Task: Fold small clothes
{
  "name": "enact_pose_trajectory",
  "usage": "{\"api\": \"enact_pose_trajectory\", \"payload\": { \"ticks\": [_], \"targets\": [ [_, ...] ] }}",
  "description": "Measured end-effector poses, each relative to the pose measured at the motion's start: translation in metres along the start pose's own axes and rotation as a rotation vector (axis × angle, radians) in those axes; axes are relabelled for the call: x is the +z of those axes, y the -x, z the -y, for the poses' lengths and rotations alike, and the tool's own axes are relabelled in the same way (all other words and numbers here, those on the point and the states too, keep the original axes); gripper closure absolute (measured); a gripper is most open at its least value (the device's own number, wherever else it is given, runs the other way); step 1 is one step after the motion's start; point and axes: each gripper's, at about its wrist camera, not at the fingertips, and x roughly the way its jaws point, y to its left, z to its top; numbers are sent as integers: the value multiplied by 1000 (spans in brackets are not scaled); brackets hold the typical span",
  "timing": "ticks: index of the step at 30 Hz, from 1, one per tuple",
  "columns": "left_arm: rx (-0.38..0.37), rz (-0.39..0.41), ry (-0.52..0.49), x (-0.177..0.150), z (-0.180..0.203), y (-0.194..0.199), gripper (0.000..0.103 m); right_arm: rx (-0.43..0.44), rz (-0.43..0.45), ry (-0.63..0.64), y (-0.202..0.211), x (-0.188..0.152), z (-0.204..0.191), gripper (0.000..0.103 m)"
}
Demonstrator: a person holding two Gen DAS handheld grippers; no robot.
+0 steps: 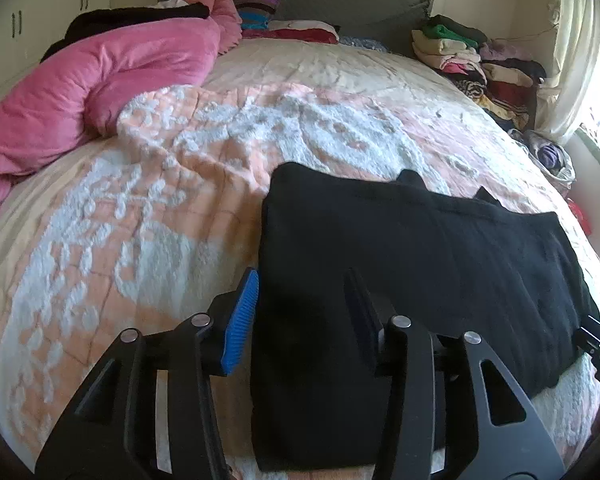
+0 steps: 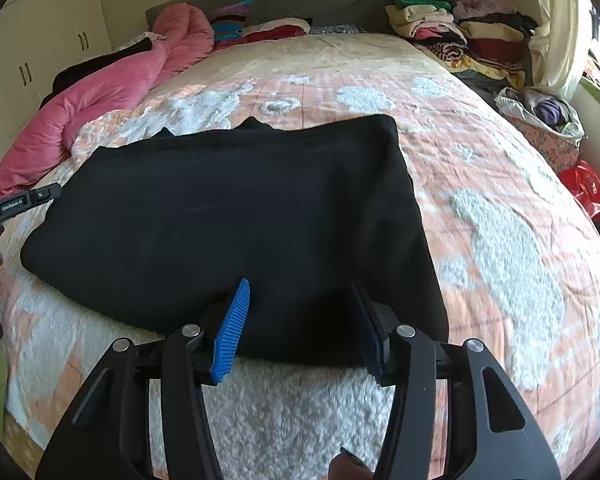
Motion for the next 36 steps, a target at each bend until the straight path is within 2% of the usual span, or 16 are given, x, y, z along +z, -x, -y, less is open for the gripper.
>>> {"api": "enact_pose_trajectory", "payload": {
  "ticks": [6,17,19,26,30,34,36],
  "targets": [
    [13,-47,-24,-19,3,0,56,3,-6,-12,4,-9,0,50],
    [36,-57,-42,-37,5,6,51,5,-18,-15,11,-16,3,45],
    [51,-54,-41,-38,4,7,43,0,-19,-7,13,-16,3,44],
    [45,-43,-5,-47,-6,20,32,6,-11,-3,20,-18,-6,31],
    [43,-43,8,-53,-13,27,17,19,-3,29,26,-19,-17,25],
    [24,-43,26,-57,-19,36,9,18,15,54,33,-19,-27,19],
    [30,-41,20,-59,-18,40,9,20,22,65,36,-19,-32,14]
  ]
}}
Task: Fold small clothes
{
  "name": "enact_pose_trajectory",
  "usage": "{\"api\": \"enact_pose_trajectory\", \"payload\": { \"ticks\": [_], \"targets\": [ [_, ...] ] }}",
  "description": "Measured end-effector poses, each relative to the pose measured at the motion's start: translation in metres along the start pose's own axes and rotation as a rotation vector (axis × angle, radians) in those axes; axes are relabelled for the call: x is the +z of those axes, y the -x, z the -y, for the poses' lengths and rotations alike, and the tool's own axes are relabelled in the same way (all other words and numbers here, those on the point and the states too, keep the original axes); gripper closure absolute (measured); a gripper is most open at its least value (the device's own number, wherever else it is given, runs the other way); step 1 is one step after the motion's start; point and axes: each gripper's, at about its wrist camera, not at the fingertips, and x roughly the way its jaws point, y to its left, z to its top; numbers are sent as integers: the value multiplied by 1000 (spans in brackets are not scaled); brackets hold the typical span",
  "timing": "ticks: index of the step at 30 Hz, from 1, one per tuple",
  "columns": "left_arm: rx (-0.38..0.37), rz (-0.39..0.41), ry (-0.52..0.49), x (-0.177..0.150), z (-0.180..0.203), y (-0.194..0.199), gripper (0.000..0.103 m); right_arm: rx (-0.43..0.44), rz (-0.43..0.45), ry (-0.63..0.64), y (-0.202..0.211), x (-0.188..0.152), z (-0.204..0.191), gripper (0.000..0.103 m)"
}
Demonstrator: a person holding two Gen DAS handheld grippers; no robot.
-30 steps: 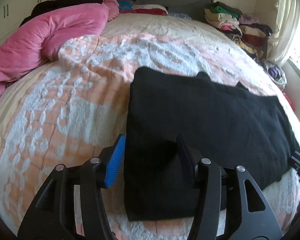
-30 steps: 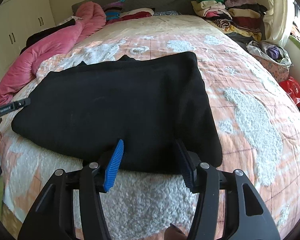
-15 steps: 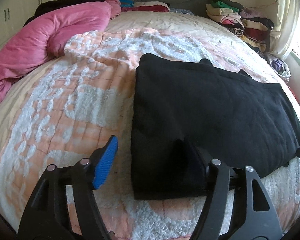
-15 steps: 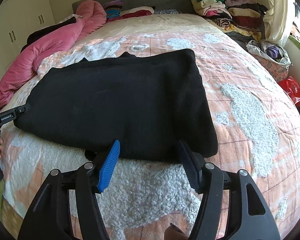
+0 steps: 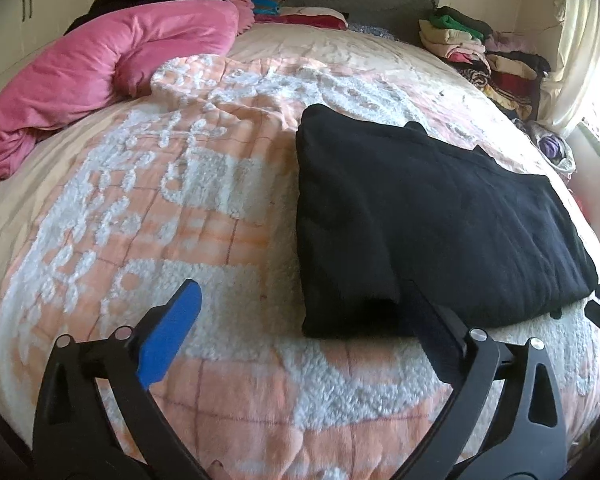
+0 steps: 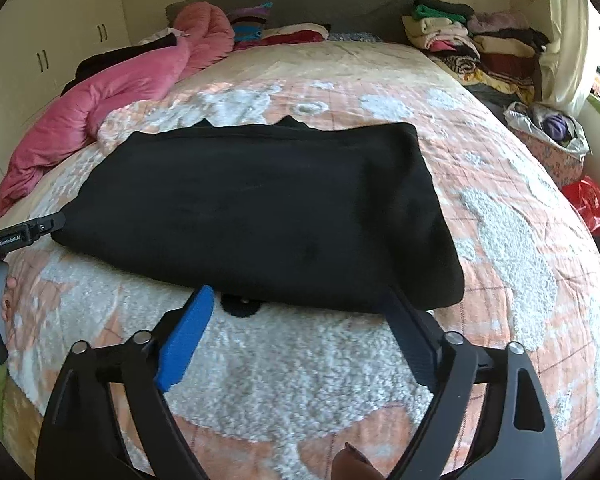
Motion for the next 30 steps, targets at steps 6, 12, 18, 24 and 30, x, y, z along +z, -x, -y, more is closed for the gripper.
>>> {"api": "enact_pose_trajectory", "payload": {
  "ticks": [6,12,18,24,30],
  "targets": [
    [7,3,-10,-6,0,9,9,19,29,24,9,4,-15,7],
    [0,24,34,-8,-11,21,9,50,46,73,12,10,-37,5],
    [21,34,86,-9,-27,25,9,75,58,148,9,17,-67,5],
    [56,45,109,-9,-39,28,9,94,70,222,4,22,-98,4],
    [90,60,119,-8,-48,32,9,121,68,264,-4,26,-124,4]
  ]
}}
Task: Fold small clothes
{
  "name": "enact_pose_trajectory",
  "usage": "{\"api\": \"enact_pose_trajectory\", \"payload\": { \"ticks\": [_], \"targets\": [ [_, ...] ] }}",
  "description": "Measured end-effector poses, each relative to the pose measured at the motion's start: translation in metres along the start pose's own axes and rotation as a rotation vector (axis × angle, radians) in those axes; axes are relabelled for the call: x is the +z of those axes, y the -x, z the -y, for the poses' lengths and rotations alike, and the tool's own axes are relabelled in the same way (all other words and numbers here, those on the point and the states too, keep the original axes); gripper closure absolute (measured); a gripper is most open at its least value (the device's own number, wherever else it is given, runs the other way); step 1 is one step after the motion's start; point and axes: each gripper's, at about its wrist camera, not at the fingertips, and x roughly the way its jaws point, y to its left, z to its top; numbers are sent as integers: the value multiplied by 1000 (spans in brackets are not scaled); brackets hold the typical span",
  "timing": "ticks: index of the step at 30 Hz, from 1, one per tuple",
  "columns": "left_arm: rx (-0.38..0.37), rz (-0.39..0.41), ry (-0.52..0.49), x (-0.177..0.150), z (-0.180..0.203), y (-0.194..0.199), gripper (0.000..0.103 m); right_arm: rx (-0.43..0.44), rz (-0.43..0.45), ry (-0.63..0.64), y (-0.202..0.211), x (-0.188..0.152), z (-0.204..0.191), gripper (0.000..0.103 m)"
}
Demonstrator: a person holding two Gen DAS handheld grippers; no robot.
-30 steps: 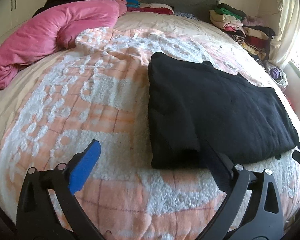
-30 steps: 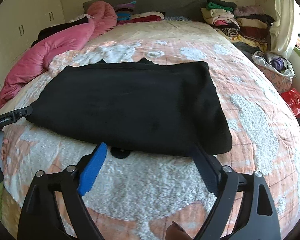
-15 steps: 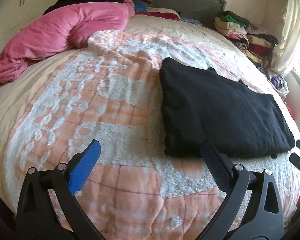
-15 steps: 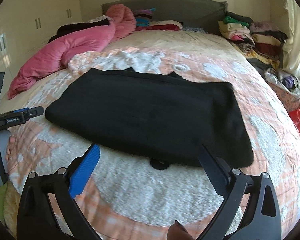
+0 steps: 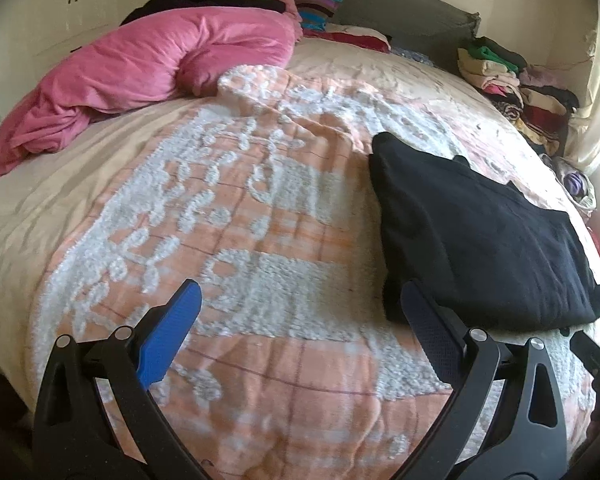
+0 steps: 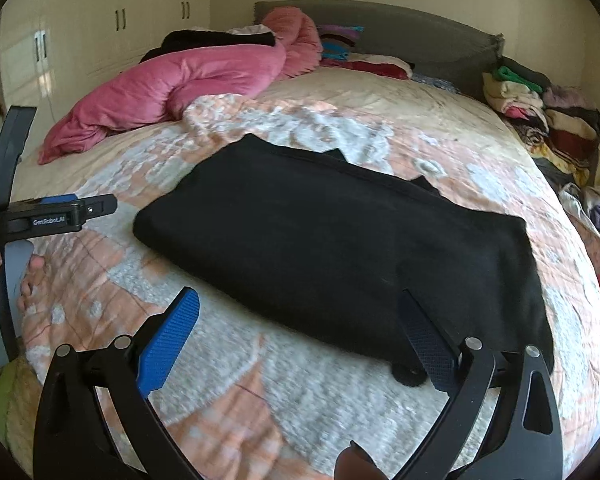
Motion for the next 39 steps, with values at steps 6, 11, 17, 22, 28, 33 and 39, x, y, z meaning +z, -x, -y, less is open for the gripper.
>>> {"api": "enact_pose_trajectory", "payload": {
  "ticks": [6,11,17,22,28,33,39],
  "targets": [
    [24,9,12,1,-10,0,9,7,-7,66,-14,7,-26,4],
    [29,14,32,7,-17,-1,9,5,-8,138,-27,11,-46,4],
    [35,19,49,17,-20,-6,9,-13,-20,232,-47,13,-70,4],
    [33,17,57,22,-22,-10,9,-39,-21,313,-62,14,-88,4],
    [38,15,50,27,-20,-15,9,-103,-43,388,-83,14,-102,4],
    [41,11,43,32,-17,-21,9,-116,-73,386,-102,16,-102,4],
    [46,-2,25,38,-13,-30,9,-117,-83,363,-122,26,-99,4]
  ]
}}
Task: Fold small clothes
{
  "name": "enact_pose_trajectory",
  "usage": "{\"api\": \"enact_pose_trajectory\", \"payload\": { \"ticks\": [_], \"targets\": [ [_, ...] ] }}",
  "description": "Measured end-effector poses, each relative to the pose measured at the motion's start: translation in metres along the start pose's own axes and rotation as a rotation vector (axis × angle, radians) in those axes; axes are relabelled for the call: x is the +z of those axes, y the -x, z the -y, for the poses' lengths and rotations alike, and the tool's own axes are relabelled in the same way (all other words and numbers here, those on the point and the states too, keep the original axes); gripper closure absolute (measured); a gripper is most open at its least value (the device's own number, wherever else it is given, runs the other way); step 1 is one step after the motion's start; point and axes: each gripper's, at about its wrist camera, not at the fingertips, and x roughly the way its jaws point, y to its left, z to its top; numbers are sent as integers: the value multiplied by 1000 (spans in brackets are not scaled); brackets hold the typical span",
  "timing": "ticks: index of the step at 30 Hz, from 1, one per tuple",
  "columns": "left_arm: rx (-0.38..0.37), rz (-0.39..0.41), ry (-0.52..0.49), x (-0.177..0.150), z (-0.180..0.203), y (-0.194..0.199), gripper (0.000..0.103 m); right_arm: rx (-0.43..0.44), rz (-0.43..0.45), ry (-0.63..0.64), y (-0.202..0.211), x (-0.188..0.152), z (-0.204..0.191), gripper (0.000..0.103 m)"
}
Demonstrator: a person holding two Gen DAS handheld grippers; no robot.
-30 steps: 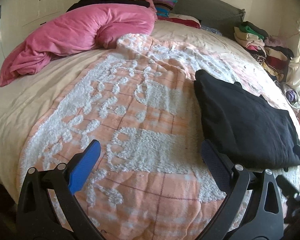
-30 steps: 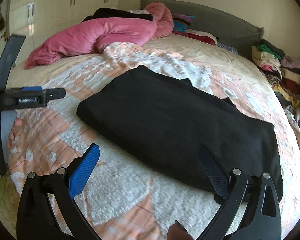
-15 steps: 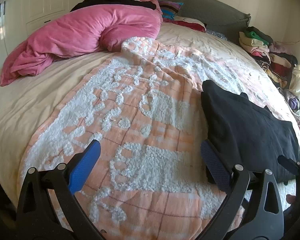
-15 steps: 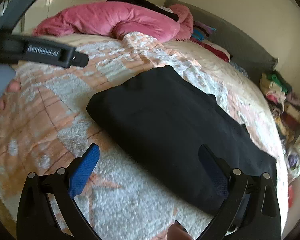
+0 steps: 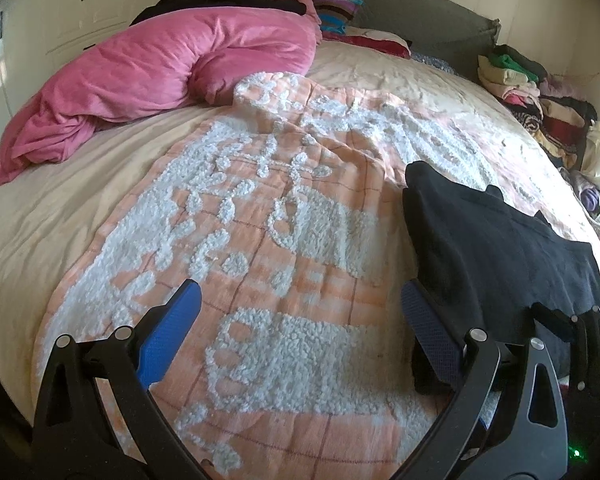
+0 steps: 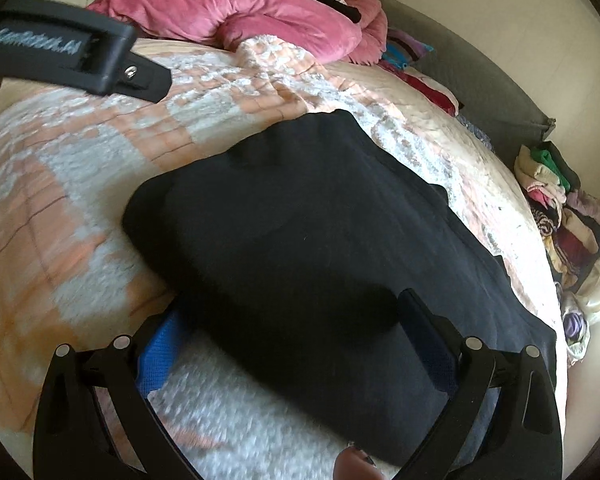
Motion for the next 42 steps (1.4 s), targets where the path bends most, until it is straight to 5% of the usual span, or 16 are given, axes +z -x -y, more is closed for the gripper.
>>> {"api": "enact_pose_trajectory", "payload": {
  "ticks": [8,16,18,24,32,42],
  "targets": [
    [12,-10,-25,8,9,-13,9,-35,52,-29,-3,6,4,7],
    [-13,9,-48,22,22,-15,9,-34,143,-111,21,1,20,38],
    [-42,-3,-39,25,25,-16,9,-6,155,-134,26,-1,24,56],
    [-285,-82,68,38,38,-22,9,19,179,-147,37,-8,22,81],
    [-329,-193,85,49,62,-56,9,39,218,-207,49,-17,31,87],
    [-320,-191,-9,47,93,-62,9,52,254,-261,65,-29,43,89]
  ]
}}
